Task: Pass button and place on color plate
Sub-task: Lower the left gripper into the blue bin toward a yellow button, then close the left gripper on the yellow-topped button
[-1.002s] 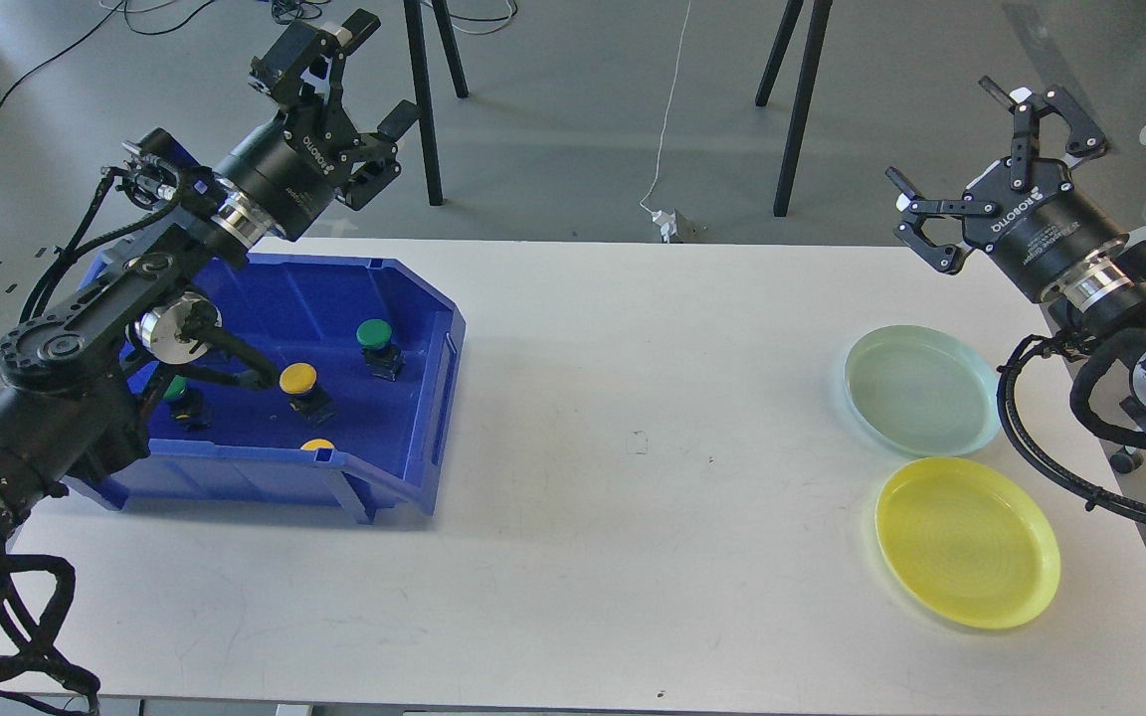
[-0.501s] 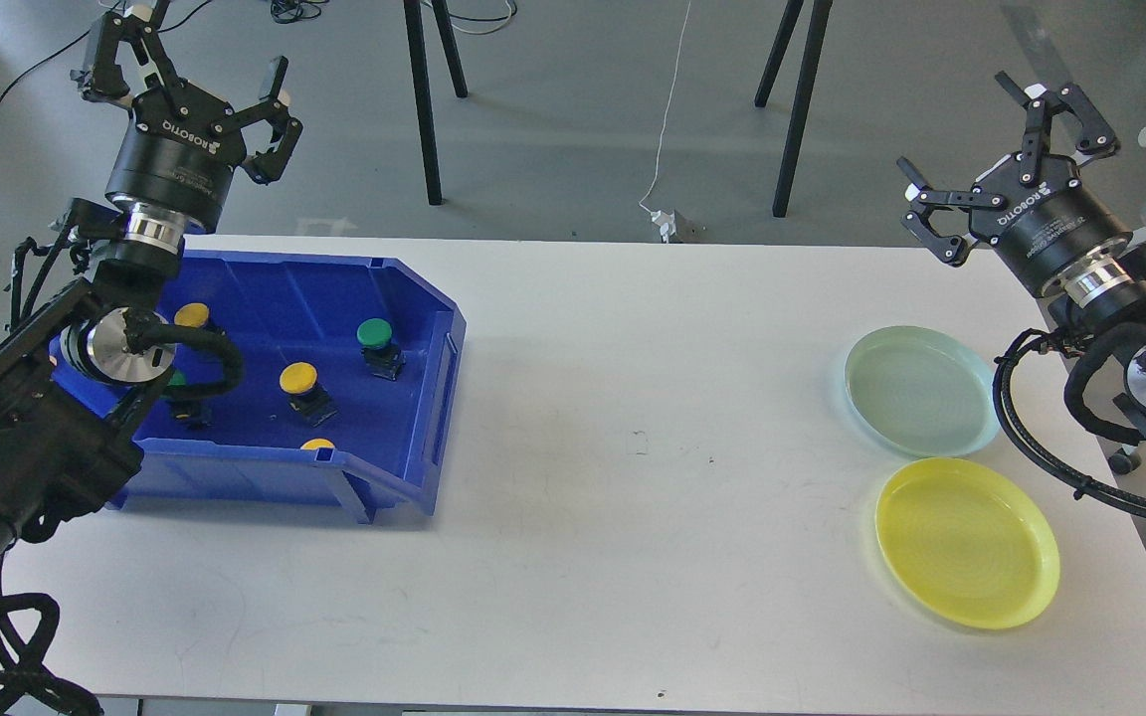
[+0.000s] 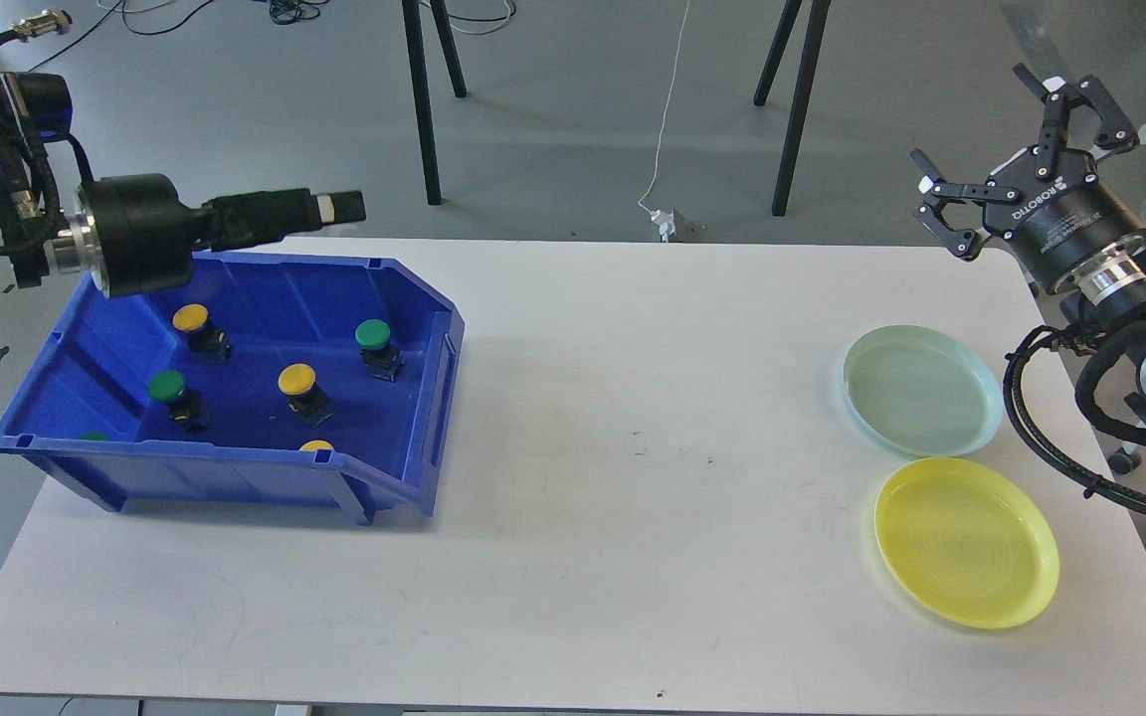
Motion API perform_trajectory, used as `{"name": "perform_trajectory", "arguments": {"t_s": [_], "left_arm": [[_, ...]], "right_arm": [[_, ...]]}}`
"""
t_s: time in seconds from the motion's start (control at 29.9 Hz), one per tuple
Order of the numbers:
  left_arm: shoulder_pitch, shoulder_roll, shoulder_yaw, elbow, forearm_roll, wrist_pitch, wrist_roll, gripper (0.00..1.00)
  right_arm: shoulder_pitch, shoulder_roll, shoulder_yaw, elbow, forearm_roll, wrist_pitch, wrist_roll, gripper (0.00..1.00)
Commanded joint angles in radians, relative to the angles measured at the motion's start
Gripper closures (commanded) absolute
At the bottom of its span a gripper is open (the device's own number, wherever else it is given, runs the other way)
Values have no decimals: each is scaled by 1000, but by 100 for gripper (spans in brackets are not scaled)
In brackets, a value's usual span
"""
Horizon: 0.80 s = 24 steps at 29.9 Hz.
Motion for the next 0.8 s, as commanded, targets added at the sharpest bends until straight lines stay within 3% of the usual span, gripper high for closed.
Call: {"name": "perform_trajectory", "arguments": {"t_s": [0.0,0.17,0.6,0.77], "left_arm": [[-107,34,198,6,259,0,0,1],[-106,0,249,79,444,0,0,2],[-55,-164,241,156,367,0,0,2],[-39,-247,247,282,362,0,0,2]], "right_arm": [[-15,-7,0,-4,0,0,0,1],[-36,-12,0,-7,-1,0,0,1],[-49,-13,0,-19,-1,0,0,1],[-52,-13,0,-19,-1,0,0,1]]}}
